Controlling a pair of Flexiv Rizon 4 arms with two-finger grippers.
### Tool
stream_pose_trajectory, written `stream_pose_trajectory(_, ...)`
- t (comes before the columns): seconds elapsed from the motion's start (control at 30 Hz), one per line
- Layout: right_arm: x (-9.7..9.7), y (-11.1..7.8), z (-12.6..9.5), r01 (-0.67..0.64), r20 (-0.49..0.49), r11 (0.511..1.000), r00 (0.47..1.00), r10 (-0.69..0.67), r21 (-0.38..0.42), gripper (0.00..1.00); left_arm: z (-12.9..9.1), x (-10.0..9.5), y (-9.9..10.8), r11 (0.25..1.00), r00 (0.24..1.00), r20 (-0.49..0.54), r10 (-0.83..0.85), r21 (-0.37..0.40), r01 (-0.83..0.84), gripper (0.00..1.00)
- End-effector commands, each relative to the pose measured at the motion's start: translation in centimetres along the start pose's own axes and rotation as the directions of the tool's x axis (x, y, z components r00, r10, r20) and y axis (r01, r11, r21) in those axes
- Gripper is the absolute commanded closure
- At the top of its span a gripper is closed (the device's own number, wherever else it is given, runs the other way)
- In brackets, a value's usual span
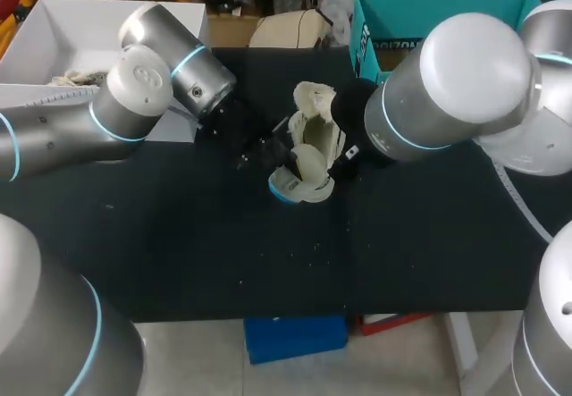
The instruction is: Take the shoe out of the shoebox, open the shoe tongue, remove and reinsert the insole, then place the shoe into the shoebox
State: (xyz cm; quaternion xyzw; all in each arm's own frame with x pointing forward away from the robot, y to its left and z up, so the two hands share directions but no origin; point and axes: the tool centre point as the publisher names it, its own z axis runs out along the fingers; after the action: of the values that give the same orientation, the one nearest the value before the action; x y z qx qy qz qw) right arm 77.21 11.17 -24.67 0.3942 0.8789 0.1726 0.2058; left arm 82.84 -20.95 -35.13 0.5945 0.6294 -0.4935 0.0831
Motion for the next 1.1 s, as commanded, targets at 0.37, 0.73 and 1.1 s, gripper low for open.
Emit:
stream_pose_trajectory(0.37, 0.0, -0.1, 0.1, -0.001, -0.002, 1.0, 1.0, 0.001, -0.002, 0.0, -0.1, -1.4, 3.0, 0.999, 0.999, -0.038, 0.032, -0.012, -0.033, 1.0)
stream_pose_trajectory(0.73, 0.0, -0.1, 0.1, -0.001, -0.002, 1.0, 1.0, 0.001, -0.002, 0.0, 0.1, -2.4, 5.4, 0.998, 0.995, -0.087, 0.052, -0.027, -0.055, 1.0)
stream_pose_trajectory(1.1, 0.0, -0.1, 0.1, -0.001, -0.002, 1.0, 1.0, 0.001, -0.002, 0.0, -0.1, -3.1, 7.8, 0.996, 0.993, -0.103, 0.055, -0.064, -0.062, 1.0)
